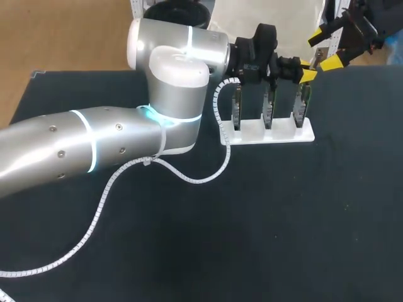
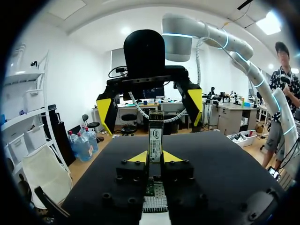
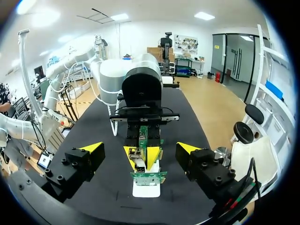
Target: Pick up the optical module with the left hand, and insert it into the network port with the right hand.
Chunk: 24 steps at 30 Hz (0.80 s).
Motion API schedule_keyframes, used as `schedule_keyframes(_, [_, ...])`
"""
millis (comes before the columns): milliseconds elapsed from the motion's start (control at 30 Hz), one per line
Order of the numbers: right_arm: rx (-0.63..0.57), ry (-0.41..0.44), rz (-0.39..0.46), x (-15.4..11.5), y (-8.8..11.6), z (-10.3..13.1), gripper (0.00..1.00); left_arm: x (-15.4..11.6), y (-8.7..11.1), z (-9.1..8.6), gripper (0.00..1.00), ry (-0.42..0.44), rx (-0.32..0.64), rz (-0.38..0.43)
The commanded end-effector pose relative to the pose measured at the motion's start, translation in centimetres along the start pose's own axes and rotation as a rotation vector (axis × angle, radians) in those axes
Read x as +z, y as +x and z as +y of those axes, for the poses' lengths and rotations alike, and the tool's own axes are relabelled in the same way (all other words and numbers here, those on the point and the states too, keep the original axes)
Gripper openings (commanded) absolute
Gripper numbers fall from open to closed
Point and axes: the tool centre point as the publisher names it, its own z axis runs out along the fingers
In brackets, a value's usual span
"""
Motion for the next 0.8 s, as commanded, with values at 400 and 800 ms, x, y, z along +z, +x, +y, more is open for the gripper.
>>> schedule_keyframes(400, [-0.005,-0.001,0.005,-0.08,0.04,0.03,0.00,0.05,-0.01,0.12,0.00,0.002,0.000,0.002])
schedule_keyframes(800, [-0.004,-0.002,0.009,0.00,0.08,-0.03,0.00,0.05,-0.01,0.12,0.00,0.002,0.000,0.002])
